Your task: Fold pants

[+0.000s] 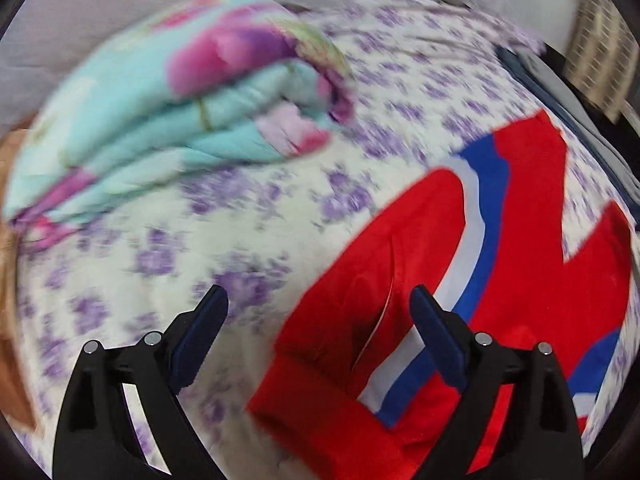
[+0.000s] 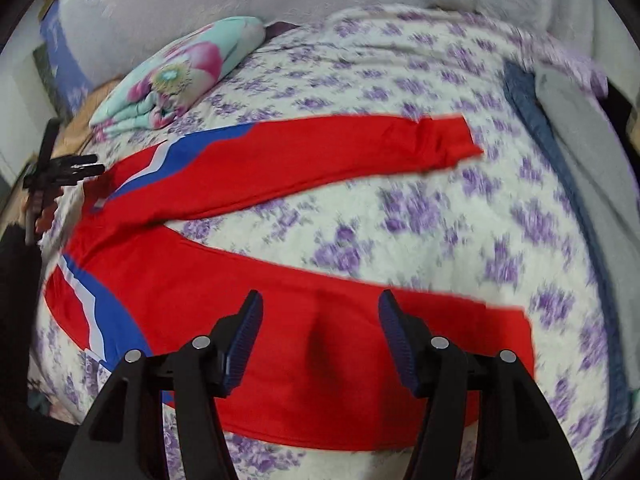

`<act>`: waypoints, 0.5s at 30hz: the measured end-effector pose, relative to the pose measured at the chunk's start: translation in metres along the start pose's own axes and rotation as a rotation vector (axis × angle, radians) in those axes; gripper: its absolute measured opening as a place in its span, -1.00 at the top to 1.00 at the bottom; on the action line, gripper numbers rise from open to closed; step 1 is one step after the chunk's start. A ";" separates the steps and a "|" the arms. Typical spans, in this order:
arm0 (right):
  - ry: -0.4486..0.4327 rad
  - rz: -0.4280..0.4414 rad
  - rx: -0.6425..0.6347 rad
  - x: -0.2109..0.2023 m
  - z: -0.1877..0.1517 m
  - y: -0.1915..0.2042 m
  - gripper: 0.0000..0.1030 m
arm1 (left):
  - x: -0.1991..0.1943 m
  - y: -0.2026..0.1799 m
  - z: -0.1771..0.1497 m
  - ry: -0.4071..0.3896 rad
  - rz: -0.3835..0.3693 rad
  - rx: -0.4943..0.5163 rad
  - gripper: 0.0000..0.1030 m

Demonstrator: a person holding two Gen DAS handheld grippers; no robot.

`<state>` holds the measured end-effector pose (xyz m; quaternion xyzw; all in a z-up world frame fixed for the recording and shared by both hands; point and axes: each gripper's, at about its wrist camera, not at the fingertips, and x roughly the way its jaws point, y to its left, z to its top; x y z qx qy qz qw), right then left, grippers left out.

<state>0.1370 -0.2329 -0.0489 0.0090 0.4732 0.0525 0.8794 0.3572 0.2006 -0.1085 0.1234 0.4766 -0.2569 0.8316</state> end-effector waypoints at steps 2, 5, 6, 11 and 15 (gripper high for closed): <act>-0.007 0.044 -0.079 0.009 0.022 0.020 -0.18 | 0.020 0.005 -0.005 0.044 -0.051 -0.016 -0.67; 0.001 0.188 -0.182 0.035 0.061 0.057 -0.18 | 0.026 0.005 -0.019 -0.024 -0.142 -0.020 0.05; 0.008 0.235 -0.216 0.044 0.077 0.070 -0.18 | 0.024 0.004 -0.020 -0.034 -0.180 -0.020 0.44; 0.035 0.337 -0.451 0.101 0.165 0.144 -0.30 | 0.019 -0.005 -0.020 -0.060 -0.184 -0.009 0.56; 0.113 0.344 -0.570 0.151 0.203 0.174 -0.31 | 0.013 -0.007 -0.021 -0.084 -0.188 -0.008 0.57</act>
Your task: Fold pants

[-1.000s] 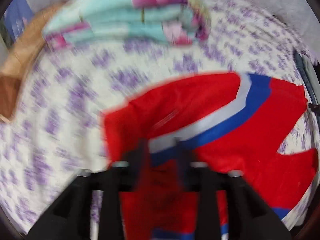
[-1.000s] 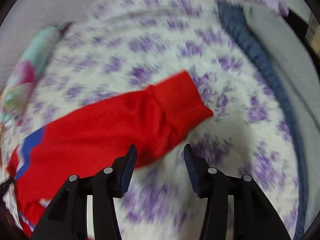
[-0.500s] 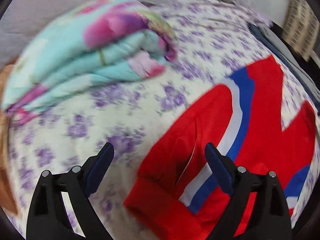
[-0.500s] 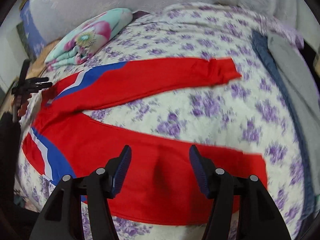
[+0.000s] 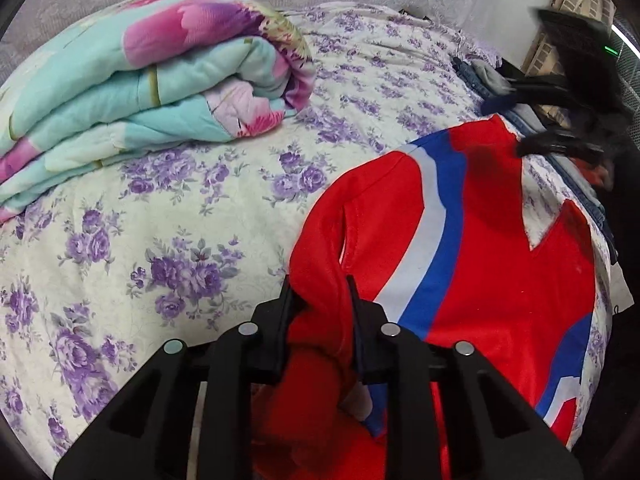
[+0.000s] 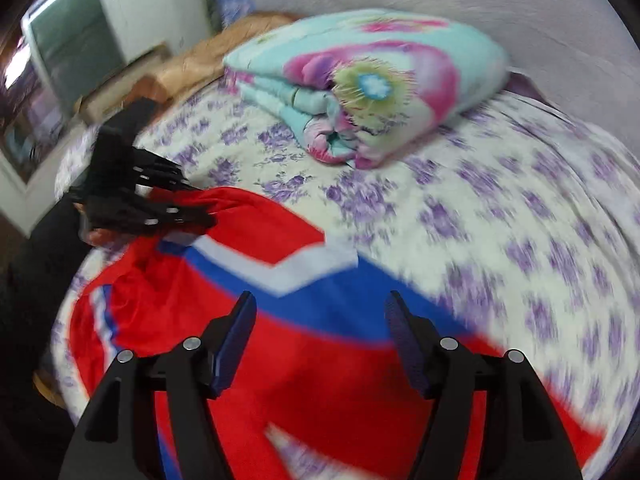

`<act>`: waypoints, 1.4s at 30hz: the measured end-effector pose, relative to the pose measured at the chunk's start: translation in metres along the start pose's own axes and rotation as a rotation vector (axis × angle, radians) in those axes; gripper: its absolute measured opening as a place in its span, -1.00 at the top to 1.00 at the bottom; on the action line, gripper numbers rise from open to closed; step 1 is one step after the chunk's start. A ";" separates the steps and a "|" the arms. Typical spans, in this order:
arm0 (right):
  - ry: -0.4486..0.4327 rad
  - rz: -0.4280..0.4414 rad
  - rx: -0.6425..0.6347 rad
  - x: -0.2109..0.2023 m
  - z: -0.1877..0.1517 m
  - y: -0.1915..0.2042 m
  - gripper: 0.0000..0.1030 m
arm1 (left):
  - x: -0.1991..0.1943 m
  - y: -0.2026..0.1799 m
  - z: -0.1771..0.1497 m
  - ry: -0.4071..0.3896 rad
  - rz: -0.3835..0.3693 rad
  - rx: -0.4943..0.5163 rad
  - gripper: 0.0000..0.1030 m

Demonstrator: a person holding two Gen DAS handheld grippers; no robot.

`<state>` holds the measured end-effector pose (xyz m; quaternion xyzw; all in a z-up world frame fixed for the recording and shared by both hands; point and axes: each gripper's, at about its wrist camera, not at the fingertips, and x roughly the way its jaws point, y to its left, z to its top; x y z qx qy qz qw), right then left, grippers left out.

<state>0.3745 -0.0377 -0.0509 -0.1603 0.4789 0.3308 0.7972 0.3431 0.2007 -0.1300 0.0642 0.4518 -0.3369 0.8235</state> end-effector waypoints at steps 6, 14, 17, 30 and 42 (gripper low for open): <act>0.151 0.080 -0.077 0.057 0.022 -0.018 -0.31 | -0.002 0.003 -0.001 -0.002 0.000 0.002 0.57; 0.156 0.132 -0.134 0.083 0.012 -0.006 0.89 | -0.006 0.005 0.001 -0.015 0.027 -0.019 0.56; 0.053 0.092 -0.069 0.068 0.022 -0.021 0.89 | -0.007 0.015 0.009 -0.050 0.060 -0.077 0.56; -0.059 0.006 -0.059 -0.030 -0.005 0.027 0.89 | -0.067 -0.022 0.012 -0.094 0.113 0.006 0.56; 0.054 -0.035 -0.041 -0.043 -0.174 0.188 0.89 | -0.089 -0.106 -0.115 0.057 0.043 0.165 0.56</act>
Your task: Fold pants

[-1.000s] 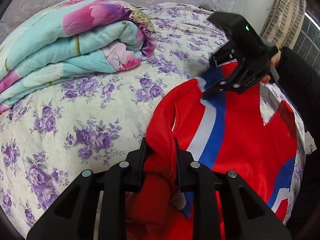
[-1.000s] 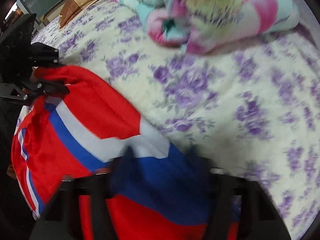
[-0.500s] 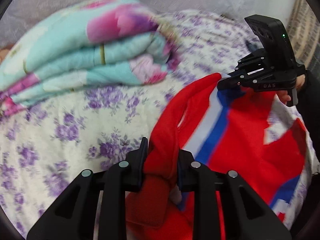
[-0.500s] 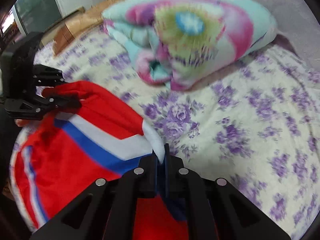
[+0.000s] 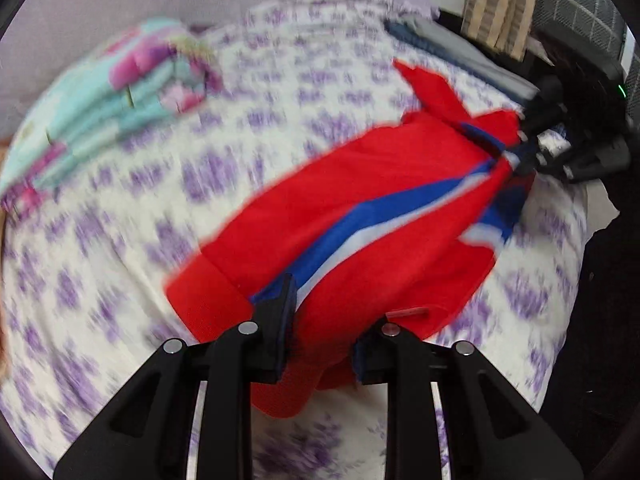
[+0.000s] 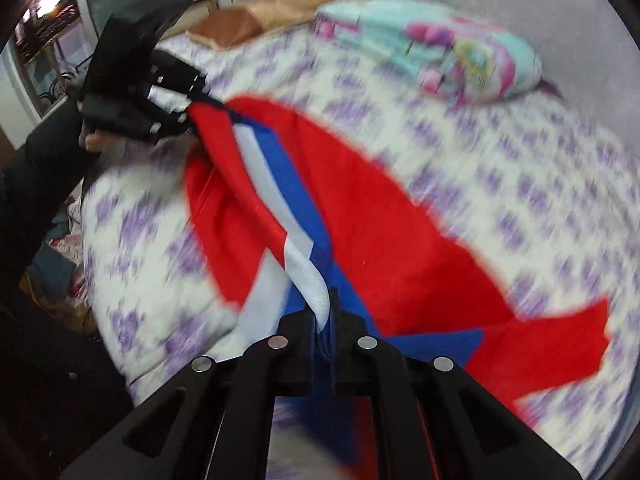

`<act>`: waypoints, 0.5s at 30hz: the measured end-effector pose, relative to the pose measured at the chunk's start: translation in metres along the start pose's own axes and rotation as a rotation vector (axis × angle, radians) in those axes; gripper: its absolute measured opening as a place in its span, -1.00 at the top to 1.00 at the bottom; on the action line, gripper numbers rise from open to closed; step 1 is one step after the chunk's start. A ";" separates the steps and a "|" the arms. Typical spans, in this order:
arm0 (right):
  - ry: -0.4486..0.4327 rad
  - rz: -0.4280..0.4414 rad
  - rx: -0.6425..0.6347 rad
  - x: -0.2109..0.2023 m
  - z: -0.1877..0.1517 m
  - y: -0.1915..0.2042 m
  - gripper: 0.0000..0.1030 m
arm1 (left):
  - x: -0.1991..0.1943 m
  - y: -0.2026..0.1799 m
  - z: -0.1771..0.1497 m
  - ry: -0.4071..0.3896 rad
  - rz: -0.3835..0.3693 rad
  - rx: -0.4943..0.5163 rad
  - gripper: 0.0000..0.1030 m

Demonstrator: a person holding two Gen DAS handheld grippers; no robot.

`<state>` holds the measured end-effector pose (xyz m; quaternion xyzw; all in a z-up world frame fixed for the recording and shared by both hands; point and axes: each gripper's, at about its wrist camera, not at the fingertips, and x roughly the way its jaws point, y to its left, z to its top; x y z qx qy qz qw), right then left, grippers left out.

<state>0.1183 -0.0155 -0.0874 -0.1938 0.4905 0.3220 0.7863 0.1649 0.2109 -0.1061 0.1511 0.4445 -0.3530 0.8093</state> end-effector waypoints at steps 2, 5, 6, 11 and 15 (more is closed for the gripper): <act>0.022 -0.013 0.053 0.021 -0.012 0.003 0.88 | 0.005 0.000 -0.008 -0.002 -0.030 -0.019 0.51; 0.012 -0.019 0.115 0.035 -0.018 0.001 0.88 | -0.003 0.000 -0.012 -0.019 -0.064 -0.042 0.35; 0.005 -0.022 0.123 0.036 -0.018 0.001 0.88 | -0.006 -0.002 -0.013 -0.021 -0.064 -0.039 0.19; -0.012 -0.021 0.135 0.036 -0.022 0.004 0.88 | -0.044 -0.024 -0.030 -0.065 -0.009 -0.007 -0.74; -0.032 -0.013 0.142 0.035 -0.024 0.002 0.88 | -0.082 -0.038 -0.019 -0.211 0.035 -0.134 -0.74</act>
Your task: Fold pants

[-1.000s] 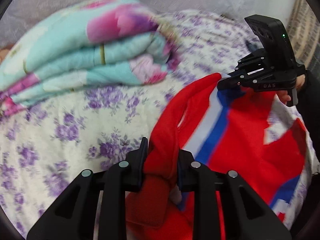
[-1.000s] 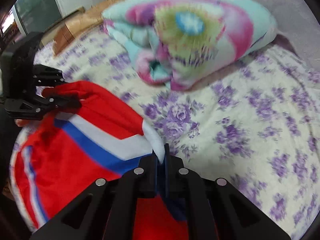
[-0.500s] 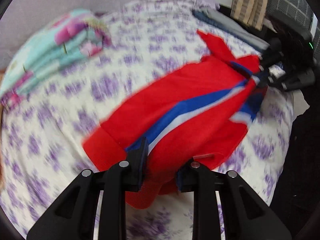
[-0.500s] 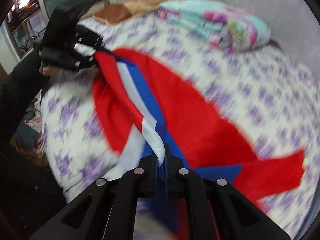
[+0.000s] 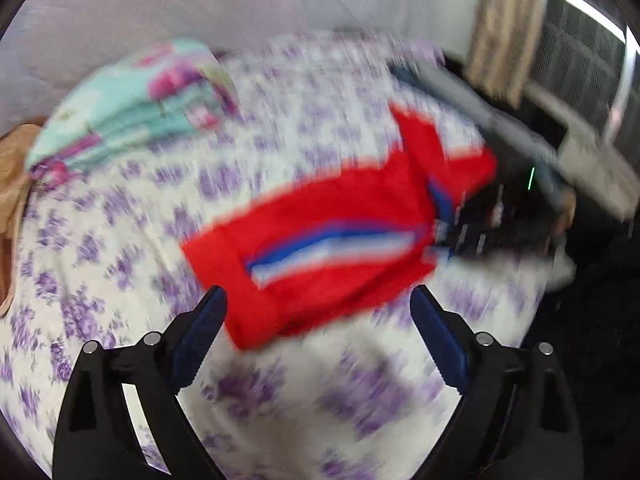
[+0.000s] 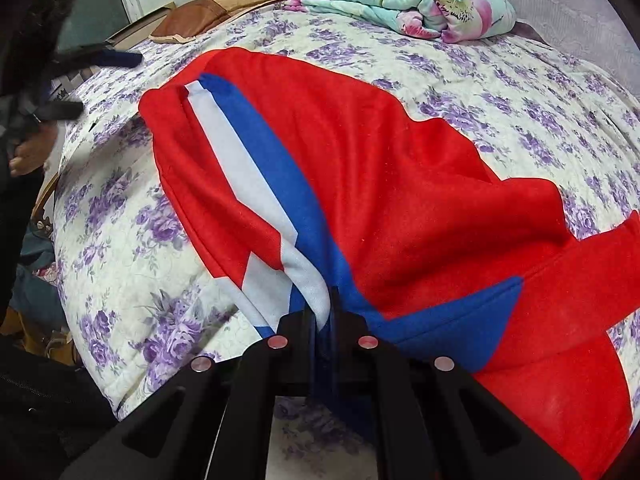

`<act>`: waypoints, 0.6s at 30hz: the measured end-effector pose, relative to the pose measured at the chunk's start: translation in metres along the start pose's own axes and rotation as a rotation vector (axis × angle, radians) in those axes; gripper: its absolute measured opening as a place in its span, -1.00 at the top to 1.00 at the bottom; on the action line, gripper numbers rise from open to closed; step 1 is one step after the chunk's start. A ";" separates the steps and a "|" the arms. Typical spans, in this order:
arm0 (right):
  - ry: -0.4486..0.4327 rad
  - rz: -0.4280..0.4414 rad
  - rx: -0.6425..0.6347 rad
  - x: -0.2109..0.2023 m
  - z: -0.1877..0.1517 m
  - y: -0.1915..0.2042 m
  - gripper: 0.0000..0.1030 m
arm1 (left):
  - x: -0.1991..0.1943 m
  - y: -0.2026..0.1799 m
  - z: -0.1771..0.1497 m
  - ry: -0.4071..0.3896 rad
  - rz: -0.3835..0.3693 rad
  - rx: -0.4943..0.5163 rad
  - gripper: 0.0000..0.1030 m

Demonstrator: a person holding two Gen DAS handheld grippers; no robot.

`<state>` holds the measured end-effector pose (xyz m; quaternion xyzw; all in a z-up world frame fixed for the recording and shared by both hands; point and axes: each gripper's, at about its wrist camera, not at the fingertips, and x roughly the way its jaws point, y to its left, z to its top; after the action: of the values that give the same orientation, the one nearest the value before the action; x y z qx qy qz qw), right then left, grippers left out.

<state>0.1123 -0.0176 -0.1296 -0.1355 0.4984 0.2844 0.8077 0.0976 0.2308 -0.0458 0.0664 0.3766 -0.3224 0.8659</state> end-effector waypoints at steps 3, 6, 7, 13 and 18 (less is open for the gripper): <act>-0.012 0.010 0.010 -0.002 -0.002 -0.003 0.88 | 0.004 -0.021 0.028 -0.069 0.059 -0.170 -0.74; -0.026 0.010 0.004 -0.007 -0.006 -0.002 0.85 | 0.030 -0.048 0.045 -0.063 0.080 -0.262 -0.70; -0.029 0.011 0.004 -0.009 -0.008 -0.001 0.81 | 0.044 -0.053 0.047 -0.041 0.093 -0.290 -0.43; 0.000 0.040 0.051 -0.031 -0.022 -0.001 0.59 | 0.134 -0.041 0.001 0.232 0.195 -0.532 1.00; -0.083 0.158 0.140 -0.049 0.002 -0.007 0.82 | 0.123 -0.045 -0.012 0.176 0.209 -0.542 0.98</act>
<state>0.1010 -0.0384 -0.0861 -0.0274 0.4923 0.3169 0.8102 0.1255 0.1376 -0.1341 -0.1009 0.5137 -0.1122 0.8446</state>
